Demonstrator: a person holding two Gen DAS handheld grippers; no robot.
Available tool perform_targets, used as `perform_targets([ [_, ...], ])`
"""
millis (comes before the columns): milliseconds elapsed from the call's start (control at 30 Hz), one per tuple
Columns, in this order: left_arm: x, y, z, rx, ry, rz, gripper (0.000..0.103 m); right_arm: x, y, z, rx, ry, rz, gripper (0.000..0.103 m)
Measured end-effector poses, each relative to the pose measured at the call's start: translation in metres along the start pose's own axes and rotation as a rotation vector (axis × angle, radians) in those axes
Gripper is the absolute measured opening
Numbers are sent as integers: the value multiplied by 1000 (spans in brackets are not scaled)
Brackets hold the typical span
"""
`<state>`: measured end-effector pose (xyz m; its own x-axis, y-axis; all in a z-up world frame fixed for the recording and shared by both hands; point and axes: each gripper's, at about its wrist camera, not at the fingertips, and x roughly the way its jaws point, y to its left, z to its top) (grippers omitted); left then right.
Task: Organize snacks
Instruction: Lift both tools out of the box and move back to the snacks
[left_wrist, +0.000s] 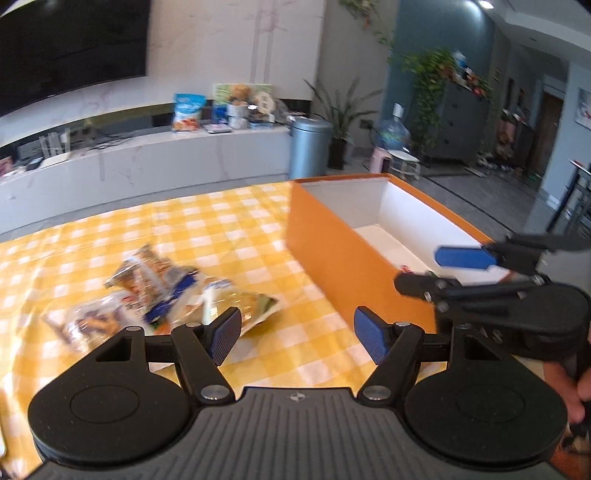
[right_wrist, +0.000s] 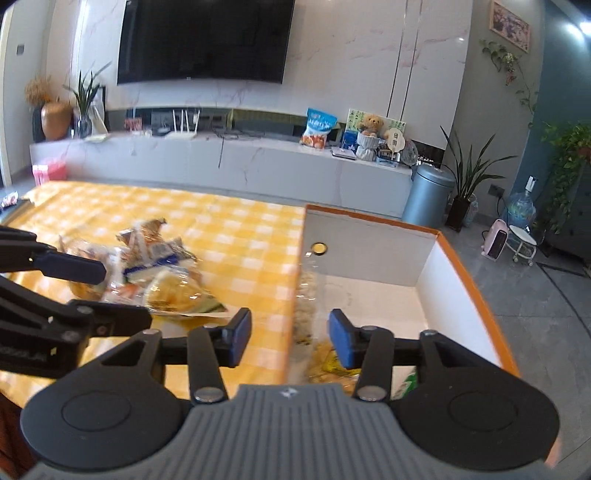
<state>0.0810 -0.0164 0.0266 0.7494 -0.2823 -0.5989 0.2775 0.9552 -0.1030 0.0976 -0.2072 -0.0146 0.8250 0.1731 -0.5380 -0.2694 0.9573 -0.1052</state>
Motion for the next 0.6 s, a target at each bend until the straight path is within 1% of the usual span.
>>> perform_targets([
  [33,-2,4,-3,-18,-2,7,83,-2,6,-3,6,-2,13,50],
  [100,-8,15,-8,-62,-12,15,80,-3,16,-8,10,4,26,50],
  [167,-11,23,-14,-95,-11,25,70,-5,26,-14,13,6,36,50],
  [233,-13,28,-21,-110,-20,51,66,-6,35,-19,21,-1,62,50],
  [333,-12,34,-31,-124,-17,95,66,-4,49,-26,32,-9,82,50],
  [400,-13,38,-38,-129,-10,97,66,-2,57,-30,32,-2,91,51],
  [433,-13,39,-39,-127,-7,97,66,0,61,-32,28,5,94,54],
  [500,-15,43,-44,-126,-8,107,66,3,66,-36,19,12,96,56],
  [600,-14,50,-48,-133,4,106,66,10,72,-39,13,36,108,56],
])
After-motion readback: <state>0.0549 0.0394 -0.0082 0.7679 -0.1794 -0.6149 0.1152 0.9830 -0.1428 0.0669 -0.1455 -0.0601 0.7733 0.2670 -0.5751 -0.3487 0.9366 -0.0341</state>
